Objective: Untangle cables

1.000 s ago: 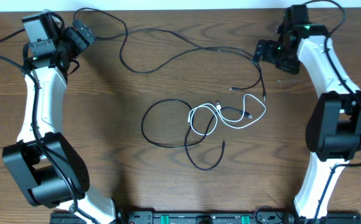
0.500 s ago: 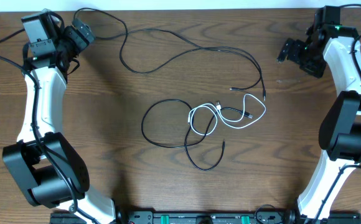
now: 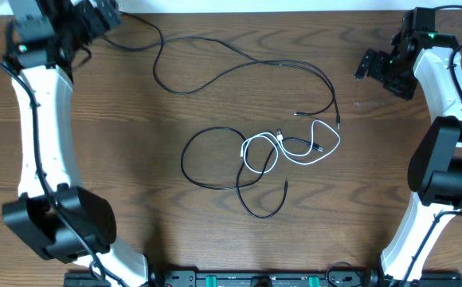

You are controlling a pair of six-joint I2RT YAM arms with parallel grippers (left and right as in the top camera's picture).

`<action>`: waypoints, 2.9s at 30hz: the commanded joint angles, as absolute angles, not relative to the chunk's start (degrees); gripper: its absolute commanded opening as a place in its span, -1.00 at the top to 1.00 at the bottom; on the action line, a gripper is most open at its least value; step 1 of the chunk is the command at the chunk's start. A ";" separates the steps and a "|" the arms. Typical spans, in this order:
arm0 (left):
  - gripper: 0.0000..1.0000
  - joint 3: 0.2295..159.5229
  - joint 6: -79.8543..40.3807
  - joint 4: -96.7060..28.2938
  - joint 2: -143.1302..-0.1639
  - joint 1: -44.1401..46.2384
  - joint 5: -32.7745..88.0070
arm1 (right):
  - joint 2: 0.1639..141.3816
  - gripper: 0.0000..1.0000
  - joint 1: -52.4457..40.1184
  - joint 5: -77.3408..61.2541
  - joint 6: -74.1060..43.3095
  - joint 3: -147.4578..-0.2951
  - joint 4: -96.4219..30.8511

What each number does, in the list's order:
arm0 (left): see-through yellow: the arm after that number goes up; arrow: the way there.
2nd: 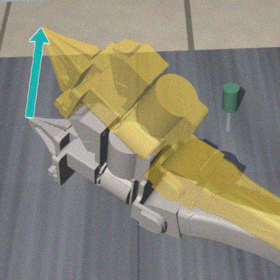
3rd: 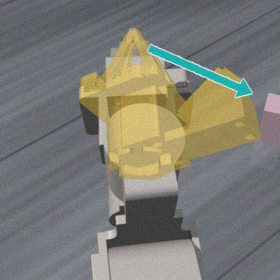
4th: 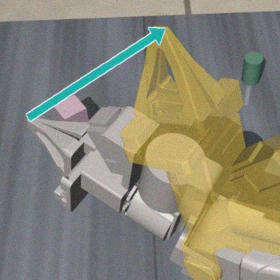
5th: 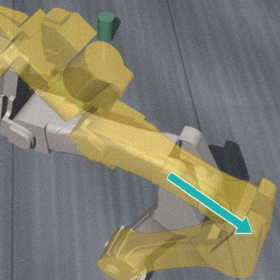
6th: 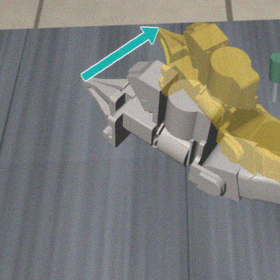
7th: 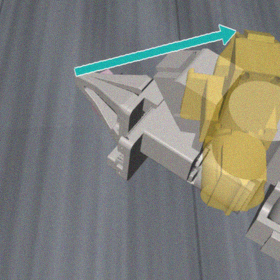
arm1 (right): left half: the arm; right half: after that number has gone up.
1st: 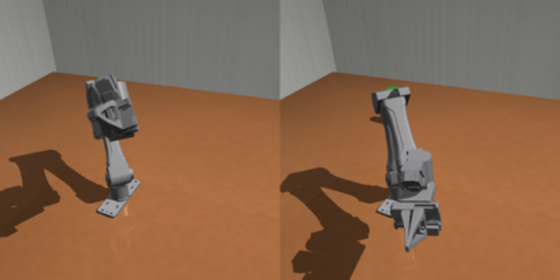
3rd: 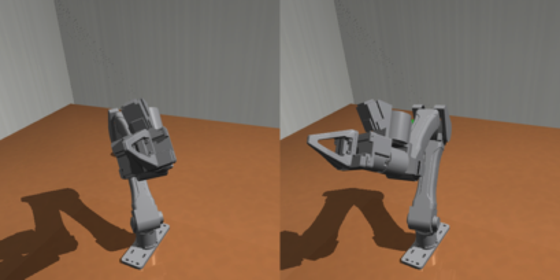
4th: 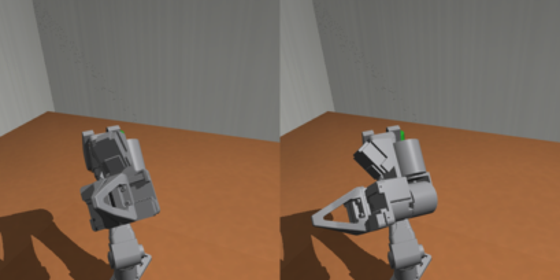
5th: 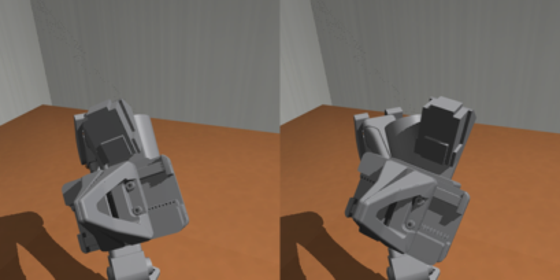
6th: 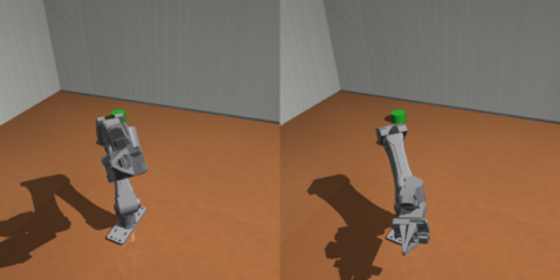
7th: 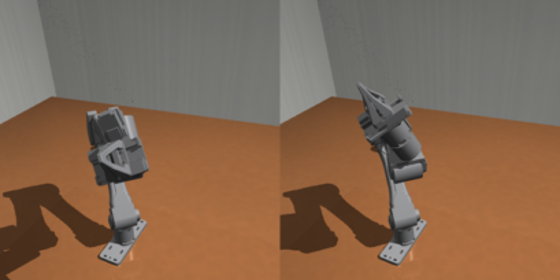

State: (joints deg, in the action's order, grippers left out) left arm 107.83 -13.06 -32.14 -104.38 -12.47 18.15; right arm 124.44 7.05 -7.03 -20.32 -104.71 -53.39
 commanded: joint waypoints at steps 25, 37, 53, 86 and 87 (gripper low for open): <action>-0.61 110.15 -8.27 -45.52 -126.63 -0.43 11.00 | 122.67 -0.99 7.03 -6.79 -19.66 -104.77 -53.58; -0.61 110.13 -8.27 -47.11 -132.38 -0.56 6.98 | 122.67 -0.98 7.03 -6.76 -19.66 -104.79 -53.58; 0.41 109.89 -16.64 -42.52 -135.59 -0.54 7.03 | 122.67 -0.98 7.05 -6.76 -19.66 -104.77 -53.58; -0.96 109.91 -28.05 -26.83 -133.12 -5.28 35.24 | 122.67 -0.99 7.05 -7.29 -20.51 -104.79 -53.12; -0.96 109.91 -27.38 -28.14 -132.27 -5.89 34.20 | 122.67 -0.98 7.03 -8.19 -21.98 -104.77 -51.99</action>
